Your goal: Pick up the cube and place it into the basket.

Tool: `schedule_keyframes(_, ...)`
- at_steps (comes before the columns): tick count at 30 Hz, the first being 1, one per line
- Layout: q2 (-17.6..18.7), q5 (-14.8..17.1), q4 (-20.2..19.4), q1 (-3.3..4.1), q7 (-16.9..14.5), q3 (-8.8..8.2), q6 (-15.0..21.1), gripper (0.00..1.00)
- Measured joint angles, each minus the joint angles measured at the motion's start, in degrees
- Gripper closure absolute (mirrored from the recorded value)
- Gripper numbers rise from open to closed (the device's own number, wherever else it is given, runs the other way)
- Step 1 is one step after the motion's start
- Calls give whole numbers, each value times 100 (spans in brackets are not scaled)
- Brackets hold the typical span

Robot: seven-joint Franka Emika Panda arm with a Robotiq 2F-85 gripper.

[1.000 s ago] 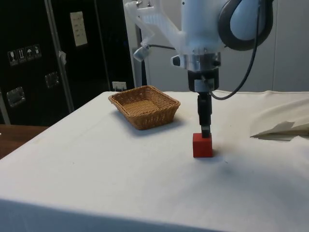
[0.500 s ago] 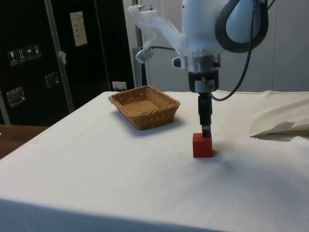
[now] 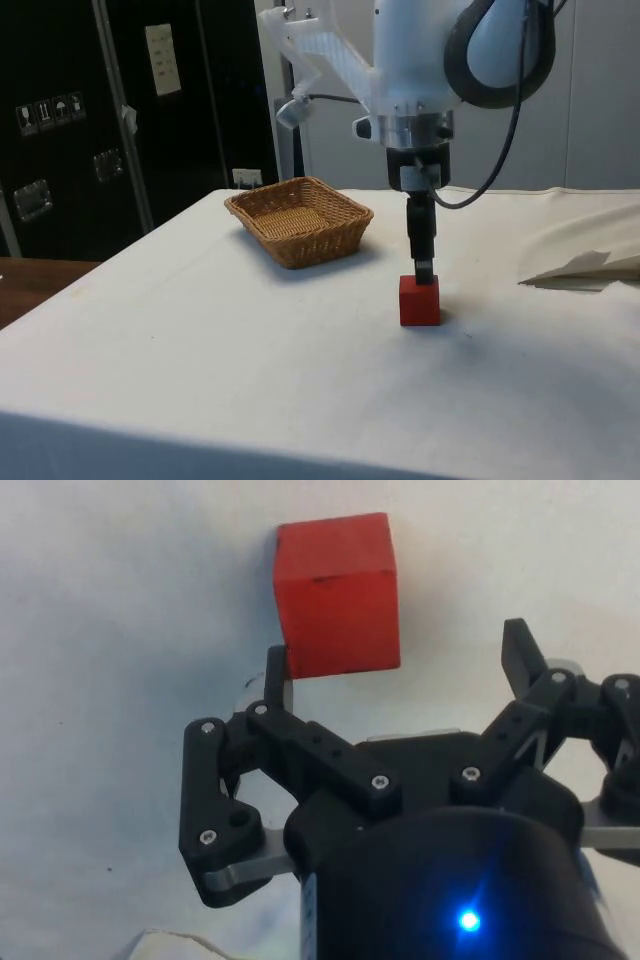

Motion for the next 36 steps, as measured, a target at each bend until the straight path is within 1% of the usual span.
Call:
schedule_keyframes(4,0,57,6,11,6,57,0,0)
schedule_keyframes(5,0,103,6,17,6,109,0,0)
schedule_keyframes(7,0,149,11,17,6,160,0,0)
schedule_keyframes(8,0,149,11,17,6,160,0,0)
schedule_keyframes(17,52,435,52,34,46,498,6,0)
schedule_keyframes(19,63,447,63,40,57,521,6,0)
schedule_keyframes(28,126,453,80,17,17,493,6,0)
schedule_keyframes(33,201,453,120,-23,-172,338,6,0)
schedule_keyframes(36,206,453,126,-29,-206,304,6,0)
